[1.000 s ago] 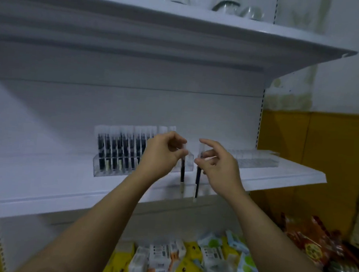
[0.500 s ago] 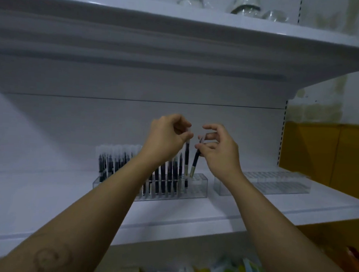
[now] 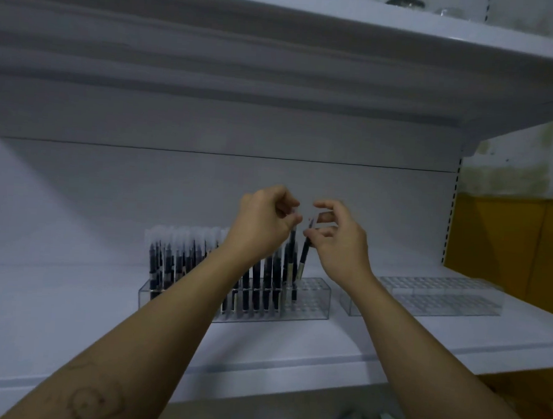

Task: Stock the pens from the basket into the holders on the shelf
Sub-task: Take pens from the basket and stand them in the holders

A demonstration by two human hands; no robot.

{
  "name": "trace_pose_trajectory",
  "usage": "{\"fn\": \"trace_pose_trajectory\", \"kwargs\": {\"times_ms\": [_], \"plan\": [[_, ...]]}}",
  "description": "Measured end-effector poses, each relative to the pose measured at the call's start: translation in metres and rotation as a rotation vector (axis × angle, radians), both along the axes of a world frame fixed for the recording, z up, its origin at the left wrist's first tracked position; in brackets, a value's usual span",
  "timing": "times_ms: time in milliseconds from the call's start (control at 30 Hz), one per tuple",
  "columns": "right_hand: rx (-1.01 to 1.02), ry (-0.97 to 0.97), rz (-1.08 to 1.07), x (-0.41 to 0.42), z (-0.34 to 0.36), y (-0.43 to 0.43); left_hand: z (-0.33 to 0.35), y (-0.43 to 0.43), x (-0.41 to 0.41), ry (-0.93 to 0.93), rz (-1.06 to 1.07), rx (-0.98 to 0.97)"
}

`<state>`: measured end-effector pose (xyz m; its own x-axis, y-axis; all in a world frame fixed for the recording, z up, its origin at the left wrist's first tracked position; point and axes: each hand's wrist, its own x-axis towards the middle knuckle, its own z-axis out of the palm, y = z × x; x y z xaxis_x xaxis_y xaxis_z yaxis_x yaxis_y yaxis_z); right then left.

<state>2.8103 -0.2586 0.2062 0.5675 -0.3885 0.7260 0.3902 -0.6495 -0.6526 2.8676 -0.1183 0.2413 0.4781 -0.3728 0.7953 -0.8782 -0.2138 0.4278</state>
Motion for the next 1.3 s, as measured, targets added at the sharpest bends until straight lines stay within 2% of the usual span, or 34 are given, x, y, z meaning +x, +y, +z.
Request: {"fn": "trace_pose_trajectory", "kwargs": {"times_ms": [100, 300, 600, 667, 900, 1067, 1300], "plan": [[-0.029, 0.059, 0.005, 0.004, -0.004, 0.000, 0.001, -0.002, 0.000, -0.042, 0.031, 0.016], [-0.227, 0.364, 0.001, 0.000, -0.024, 0.004, -0.002, 0.003, 0.005, -0.099, 0.124, 0.064], [-0.382, 0.555, -0.049, -0.014, -0.025, 0.015, -0.002, -0.003, 0.003, -0.070, 0.144, 0.138], [-0.388, 0.570, -0.060, -0.015, -0.023, 0.015, -0.009, -0.005, 0.002, -0.056, 0.178, 0.219], [-0.342, 0.592, -0.051, -0.019, -0.020, 0.015, -0.018, -0.008, 0.011, -0.084, 0.352, 0.232], [-0.334, 0.604, -0.045, -0.019, -0.018, 0.017, -0.012, -0.012, 0.014, -0.003, 0.358, 0.394], [-0.283, 0.533, -0.017, -0.022, -0.025, 0.013, -0.020, -0.002, -0.003, -0.147, 0.360, 0.441]]}}
